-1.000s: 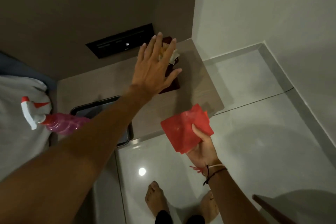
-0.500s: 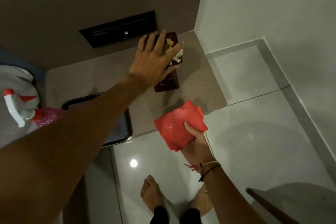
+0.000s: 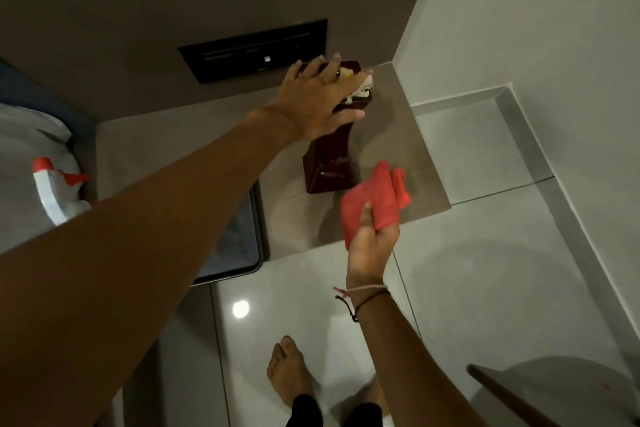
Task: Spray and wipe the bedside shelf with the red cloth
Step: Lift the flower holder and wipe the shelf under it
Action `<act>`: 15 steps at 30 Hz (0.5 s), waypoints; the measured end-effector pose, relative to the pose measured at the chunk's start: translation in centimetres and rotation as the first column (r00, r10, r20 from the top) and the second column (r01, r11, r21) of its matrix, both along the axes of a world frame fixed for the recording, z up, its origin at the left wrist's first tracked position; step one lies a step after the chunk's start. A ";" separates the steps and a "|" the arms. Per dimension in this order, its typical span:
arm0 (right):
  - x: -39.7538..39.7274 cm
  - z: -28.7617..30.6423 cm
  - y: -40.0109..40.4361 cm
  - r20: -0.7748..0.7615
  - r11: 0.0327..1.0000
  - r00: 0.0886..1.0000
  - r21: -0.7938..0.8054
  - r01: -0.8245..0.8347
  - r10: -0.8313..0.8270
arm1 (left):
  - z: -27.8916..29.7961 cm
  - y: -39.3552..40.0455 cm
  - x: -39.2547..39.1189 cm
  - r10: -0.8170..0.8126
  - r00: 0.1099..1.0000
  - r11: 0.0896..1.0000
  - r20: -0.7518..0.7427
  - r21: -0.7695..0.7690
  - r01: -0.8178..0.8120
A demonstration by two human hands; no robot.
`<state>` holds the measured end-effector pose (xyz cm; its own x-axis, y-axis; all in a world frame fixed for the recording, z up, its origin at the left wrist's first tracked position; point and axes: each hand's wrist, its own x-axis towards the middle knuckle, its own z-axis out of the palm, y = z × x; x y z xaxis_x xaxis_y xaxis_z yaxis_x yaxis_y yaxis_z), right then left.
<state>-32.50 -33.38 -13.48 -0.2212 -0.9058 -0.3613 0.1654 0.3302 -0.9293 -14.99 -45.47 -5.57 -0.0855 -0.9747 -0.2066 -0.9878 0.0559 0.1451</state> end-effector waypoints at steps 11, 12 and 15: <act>3.7 -7.0 -5.1 -0.992 0.656 0.040 0.050 -0.753 0.122 | 0.1 -2.4 1.5 0.021 0.995 0.997 -0.096 0.070 -0.014; 3.0 -7.8 -4.7 -0.995 0.634 -0.022 0.082 -0.769 0.101 | 0.1 -2.5 1.5 0.019 0.995 0.998 -0.097 0.068 -0.013; 1.1 -8.9 -2.4 -0.994 0.592 -0.077 0.112 -0.798 0.083 | 0.2 -2.3 1.5 0.010 0.995 0.999 -0.098 0.054 -0.005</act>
